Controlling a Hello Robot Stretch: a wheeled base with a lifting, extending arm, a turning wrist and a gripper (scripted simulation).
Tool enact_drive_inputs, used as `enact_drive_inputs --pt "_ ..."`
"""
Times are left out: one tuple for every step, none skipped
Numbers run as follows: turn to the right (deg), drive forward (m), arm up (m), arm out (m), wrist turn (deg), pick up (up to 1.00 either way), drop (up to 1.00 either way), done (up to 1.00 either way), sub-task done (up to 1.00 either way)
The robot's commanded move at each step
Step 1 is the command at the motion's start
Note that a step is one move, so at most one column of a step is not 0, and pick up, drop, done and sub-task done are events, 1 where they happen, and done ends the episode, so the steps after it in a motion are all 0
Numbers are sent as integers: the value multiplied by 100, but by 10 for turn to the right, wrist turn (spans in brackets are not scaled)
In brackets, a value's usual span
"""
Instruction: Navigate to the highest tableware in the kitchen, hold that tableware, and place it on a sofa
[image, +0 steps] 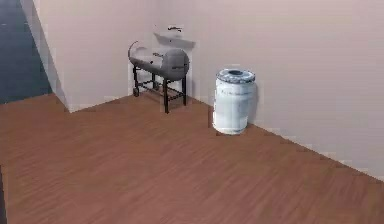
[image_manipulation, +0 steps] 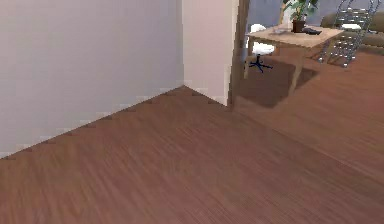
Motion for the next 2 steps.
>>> enact_drive_inputs --pt "450 0 0 0 0 0 0 0 0" --pt "0 30 0 0 0 0 0 0 0"
